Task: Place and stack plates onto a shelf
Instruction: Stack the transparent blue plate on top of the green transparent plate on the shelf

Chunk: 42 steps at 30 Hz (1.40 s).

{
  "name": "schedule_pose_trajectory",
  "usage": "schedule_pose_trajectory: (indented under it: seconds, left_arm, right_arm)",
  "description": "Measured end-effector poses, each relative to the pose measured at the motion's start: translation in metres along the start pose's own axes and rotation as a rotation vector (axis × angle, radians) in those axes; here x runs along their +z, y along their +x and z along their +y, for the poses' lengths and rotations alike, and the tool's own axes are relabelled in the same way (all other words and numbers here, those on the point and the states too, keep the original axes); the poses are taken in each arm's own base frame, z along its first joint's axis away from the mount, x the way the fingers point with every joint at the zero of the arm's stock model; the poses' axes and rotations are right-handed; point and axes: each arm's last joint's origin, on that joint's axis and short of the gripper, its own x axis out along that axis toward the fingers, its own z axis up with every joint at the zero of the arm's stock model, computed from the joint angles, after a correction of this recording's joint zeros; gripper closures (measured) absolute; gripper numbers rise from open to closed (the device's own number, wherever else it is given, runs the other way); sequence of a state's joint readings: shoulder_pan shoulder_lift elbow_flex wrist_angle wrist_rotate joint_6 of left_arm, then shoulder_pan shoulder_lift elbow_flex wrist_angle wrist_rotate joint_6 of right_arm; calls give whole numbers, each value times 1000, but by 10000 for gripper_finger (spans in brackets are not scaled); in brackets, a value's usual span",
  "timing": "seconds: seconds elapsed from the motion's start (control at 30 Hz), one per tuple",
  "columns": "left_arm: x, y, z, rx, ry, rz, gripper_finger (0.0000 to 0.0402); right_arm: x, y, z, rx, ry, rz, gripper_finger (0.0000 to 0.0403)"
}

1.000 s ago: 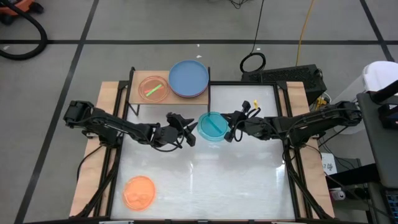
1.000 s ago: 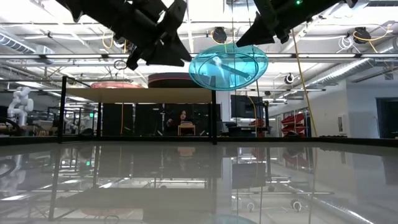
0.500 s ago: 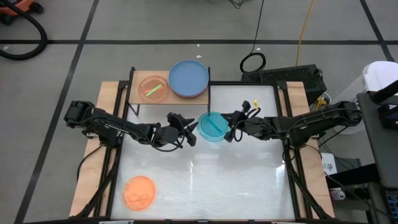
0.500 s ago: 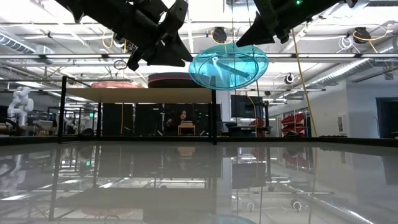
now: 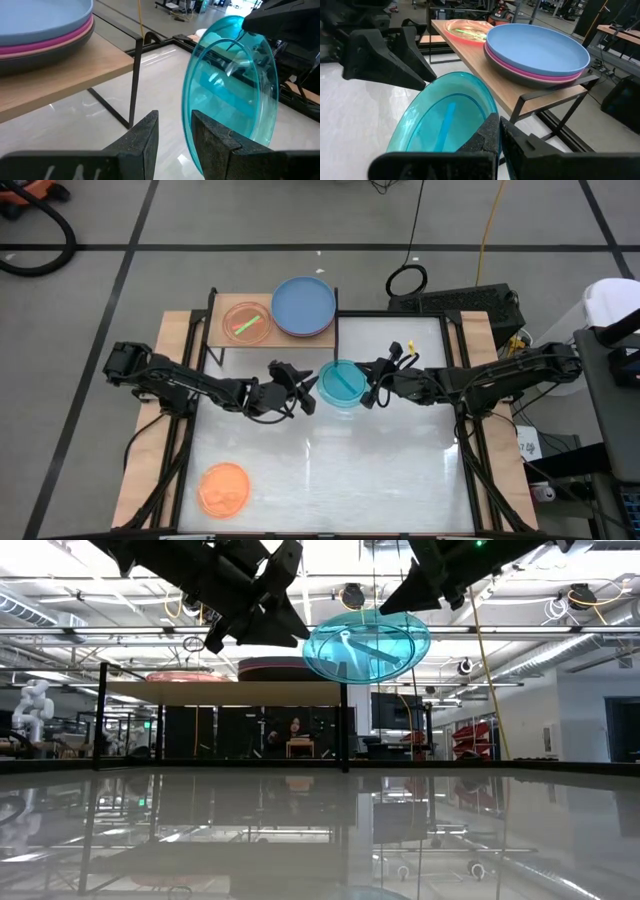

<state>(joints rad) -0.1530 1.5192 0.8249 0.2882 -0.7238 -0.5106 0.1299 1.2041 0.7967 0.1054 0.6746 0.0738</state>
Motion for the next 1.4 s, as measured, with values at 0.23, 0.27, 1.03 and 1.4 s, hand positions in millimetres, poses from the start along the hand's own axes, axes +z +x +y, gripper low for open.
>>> schedule_pose_trajectory:
  seconds: [0.23, 0.27, 1.03, 1.4]
  left_arm:
    - [-1, 0, 0, 3, 5, 5, 282]
    - [-1, 0, 0, 3, 5, 5, 282]
    - [-2, 0, 1, 12, 41, 16, 398]
    - [-2, 0, 1, 7, 42, 14, 400]
  right_arm:
    - [3, 0, 2, 53, 28, -23, 403]
    - [3, 0, 2, 53, 28, -23, 403]
    - [5, 0, 3, 97, 52, -39, 403]
    - [11, -1, 4, 134, 22, -94, 385]
